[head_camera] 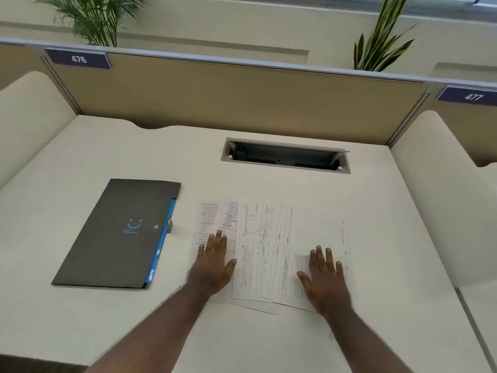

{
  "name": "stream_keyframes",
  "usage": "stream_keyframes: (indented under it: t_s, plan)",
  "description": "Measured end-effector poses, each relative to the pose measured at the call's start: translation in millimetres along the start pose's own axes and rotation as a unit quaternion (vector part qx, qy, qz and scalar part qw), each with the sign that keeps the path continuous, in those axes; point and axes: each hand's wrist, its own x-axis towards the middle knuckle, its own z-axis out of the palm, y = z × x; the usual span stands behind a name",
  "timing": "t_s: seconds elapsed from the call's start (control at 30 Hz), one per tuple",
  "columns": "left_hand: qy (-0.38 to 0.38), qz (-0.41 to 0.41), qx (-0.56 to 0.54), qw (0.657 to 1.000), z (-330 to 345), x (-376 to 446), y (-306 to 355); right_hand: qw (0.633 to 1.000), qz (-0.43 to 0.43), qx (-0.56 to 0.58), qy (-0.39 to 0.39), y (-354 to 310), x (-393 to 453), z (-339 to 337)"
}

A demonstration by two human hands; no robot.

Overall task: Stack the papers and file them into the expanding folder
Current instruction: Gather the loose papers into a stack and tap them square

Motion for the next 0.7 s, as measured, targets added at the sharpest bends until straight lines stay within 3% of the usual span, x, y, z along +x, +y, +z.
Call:
stream_keyframes:
  t_s: [0.27, 0.4, 0.47, 0.57, 0.7]
  plan:
    - [-0.053, -0.021, -0.031, 0.998, 6.4, -4.3, -11.4, 0.999, 0.014, 0.01, -0.041, 0.0, -6.9, 12.9]
    - [-0.021, -0.031, -0.072, 0.997, 1.8, -4.8, -11.9, 0.999, 0.015, 0.009, -0.043, 0.4, -7.2, 13.6]
    - [0.033, -0.067, -0.061, 0.995, -0.8, -3.5, -14.4, 0.999, 0.017, 0.017, -0.045, -0.3, -7.3, 11.1]
    - [0.089, -0.185, -0.006, 0.979, -8.8, -1.7, -19.7, 0.997, 0.058, 0.031, -0.04, 1.6, -5.1, 1.2]
    - [0.064, -0.281, 0.025, 0.957, -18.9, 4.0, -24.9, 0.974, 0.209, 0.086, -0.018, 13.5, 2.5, -18.8]
